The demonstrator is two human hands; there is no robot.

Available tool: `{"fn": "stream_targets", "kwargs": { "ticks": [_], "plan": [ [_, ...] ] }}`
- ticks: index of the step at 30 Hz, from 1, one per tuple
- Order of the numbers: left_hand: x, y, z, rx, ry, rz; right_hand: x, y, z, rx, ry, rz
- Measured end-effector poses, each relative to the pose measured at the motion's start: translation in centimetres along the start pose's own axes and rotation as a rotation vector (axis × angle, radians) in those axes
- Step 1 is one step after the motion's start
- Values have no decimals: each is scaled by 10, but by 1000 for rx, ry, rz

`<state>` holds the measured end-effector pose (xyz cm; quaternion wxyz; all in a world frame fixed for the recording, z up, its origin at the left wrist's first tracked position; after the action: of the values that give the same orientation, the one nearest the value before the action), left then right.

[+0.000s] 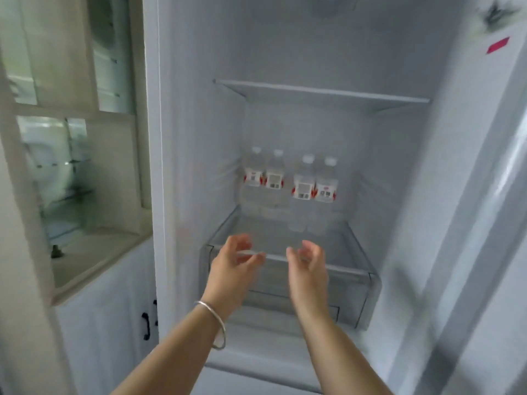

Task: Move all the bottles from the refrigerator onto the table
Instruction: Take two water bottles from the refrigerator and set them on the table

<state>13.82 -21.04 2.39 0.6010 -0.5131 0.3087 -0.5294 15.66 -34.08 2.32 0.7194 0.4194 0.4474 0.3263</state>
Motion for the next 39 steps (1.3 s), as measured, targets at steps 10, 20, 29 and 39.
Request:
{"fn": "stream_targets", "kwargs": {
  "ticks": [10, 20, 29, 39],
  "plan": [
    [81, 62, 150, -237, 192, -146, 27, -18, 127, 76, -243, -27],
    [140, 57, 232, 113, 131, -39, 20, -34, 239, 35, -324, 149],
    [171, 100, 280, 87, 176, -232, 36, -66, 308, -41, -177, 174],
    [172, 105, 274, 82, 115, -283, 44, -66, 301, -101, -301, 184]
  ]
}}
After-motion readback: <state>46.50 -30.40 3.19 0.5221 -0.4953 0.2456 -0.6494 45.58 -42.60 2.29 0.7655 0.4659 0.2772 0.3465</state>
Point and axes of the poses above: each hand's wrist, its own z-axis towards the middle knuckle, its own x-axis out of the palm, y = z × x, the point moved 2 cm from there along z, towards the middle knuckle, and after that the axes turned 14 degrees about -z, right-handed, at the moved point
